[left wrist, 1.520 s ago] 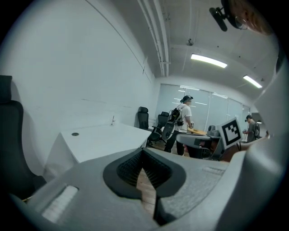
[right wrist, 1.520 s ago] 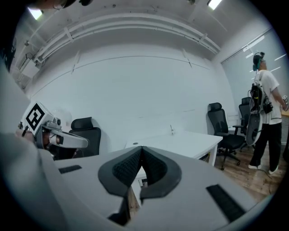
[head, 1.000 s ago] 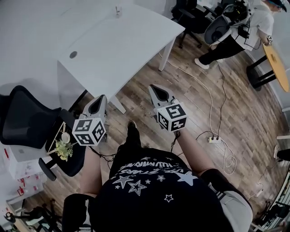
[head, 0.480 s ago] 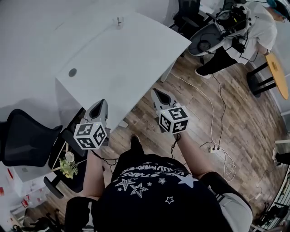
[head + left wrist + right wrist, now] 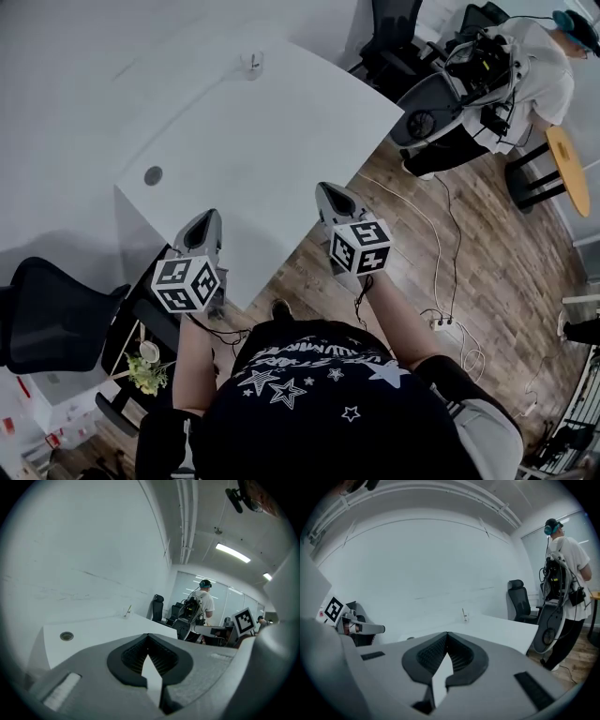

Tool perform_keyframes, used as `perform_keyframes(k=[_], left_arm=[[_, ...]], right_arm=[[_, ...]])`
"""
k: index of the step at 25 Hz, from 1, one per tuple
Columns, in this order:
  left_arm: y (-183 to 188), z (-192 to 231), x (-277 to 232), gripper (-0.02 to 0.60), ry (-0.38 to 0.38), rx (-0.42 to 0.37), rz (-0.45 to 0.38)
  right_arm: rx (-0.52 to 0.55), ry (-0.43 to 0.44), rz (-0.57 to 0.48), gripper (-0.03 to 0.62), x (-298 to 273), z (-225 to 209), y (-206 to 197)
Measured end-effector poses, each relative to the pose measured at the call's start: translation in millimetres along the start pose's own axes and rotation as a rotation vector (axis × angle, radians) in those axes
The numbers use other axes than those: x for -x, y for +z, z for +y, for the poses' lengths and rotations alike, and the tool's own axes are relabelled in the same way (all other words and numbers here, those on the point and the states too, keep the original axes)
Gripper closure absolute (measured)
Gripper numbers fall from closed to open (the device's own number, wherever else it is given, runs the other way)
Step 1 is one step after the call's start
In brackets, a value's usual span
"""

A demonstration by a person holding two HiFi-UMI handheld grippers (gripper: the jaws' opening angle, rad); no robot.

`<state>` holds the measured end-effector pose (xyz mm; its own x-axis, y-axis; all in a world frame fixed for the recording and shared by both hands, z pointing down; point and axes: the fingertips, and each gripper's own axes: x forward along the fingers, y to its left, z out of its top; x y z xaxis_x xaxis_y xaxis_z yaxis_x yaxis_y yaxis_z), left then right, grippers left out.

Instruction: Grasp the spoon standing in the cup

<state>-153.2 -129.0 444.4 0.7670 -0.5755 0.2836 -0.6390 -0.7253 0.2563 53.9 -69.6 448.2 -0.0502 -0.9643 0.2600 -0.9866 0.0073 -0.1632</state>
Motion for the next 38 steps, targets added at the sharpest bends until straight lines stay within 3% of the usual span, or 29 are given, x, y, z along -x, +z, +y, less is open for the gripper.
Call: perform_keyframes(k=[13,30,38], left_arm=[[19,4,-33,0.574,-0.018,-0.036,-0.024],[59,24,-107,0.574,0.269,-0.020,-0.056],[76,24,-139,0.574,0.342,-0.025,-0.050]], right_arm=[[-0.008,-0.031,-0.010,0.585,-25,-27,16],[0.019,0.257,0.015,0.585,-176,-86,68],[0.010,0.330,0.031,0.585,-225,-111,78]])
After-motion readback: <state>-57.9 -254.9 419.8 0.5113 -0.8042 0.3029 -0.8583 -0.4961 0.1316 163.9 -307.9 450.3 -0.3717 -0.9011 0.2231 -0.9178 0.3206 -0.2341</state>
